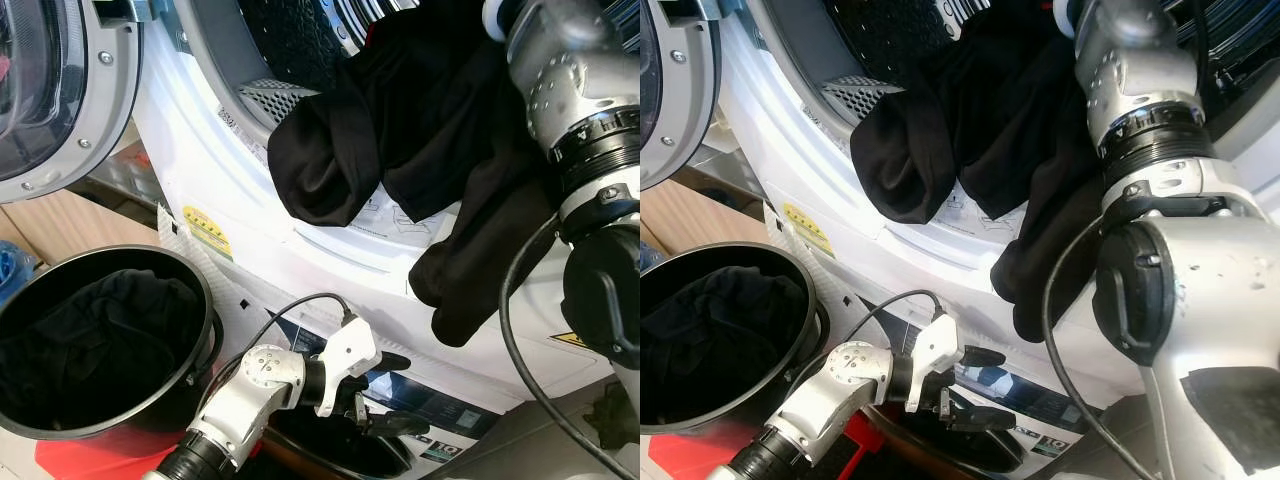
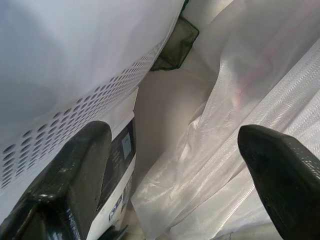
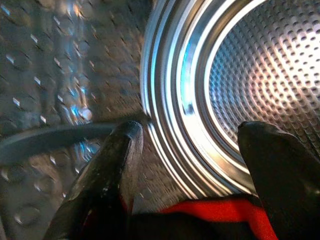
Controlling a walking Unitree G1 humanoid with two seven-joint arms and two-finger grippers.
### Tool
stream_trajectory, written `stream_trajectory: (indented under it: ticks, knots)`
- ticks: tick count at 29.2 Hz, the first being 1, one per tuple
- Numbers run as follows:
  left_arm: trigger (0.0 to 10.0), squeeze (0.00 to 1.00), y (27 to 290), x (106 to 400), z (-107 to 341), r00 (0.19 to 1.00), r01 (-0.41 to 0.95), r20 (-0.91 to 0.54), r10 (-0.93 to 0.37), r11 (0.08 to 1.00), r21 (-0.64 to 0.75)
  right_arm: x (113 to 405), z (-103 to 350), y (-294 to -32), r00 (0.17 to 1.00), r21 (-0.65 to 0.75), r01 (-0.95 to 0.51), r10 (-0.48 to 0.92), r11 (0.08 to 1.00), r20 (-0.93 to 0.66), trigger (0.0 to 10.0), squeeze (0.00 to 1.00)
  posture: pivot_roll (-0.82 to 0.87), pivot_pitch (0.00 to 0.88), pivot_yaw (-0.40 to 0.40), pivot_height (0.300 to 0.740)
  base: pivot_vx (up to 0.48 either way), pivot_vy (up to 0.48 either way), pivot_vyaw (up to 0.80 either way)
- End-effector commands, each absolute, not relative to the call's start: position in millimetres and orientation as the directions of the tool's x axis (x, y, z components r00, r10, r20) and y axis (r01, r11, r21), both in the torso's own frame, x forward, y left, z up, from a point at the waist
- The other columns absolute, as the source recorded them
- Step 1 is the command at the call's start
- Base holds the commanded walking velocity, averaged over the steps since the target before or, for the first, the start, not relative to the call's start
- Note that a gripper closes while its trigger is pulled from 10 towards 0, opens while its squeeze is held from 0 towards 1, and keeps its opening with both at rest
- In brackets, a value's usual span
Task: Clothes washing
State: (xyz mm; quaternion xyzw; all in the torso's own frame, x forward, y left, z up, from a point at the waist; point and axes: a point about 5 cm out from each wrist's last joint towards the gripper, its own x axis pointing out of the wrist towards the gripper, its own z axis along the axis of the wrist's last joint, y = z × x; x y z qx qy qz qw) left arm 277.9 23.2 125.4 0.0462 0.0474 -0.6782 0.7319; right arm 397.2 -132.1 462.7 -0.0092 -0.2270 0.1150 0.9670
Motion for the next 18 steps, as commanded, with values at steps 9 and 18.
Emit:
stream_trajectory:
  ticks: [9, 18]
  knots:
    - [10.0, 0.00, 20, 272, 126, 0.057, 0.998, -0.117, -0.991, 0.058, -0.005, 372, 461, -202, 0.849, -0.038, -0.098, 0.104, 0.994, 0.518, 10.0, 0.00, -0.07, 0.152, -0.103, 0.740, 0.000, 0.000, 0.00]
    - [10.0, 0.00, 19, 270, 124, 0.040, 0.999, -0.127, -0.991, 0.042, -0.012, 329, 462, -179, 0.713, -0.008, -0.386, 0.304, 0.922, 0.631, 10.0, 0.00, -0.08, 0.161, -0.097, 0.740, 0.000, 0.000, 0.00]
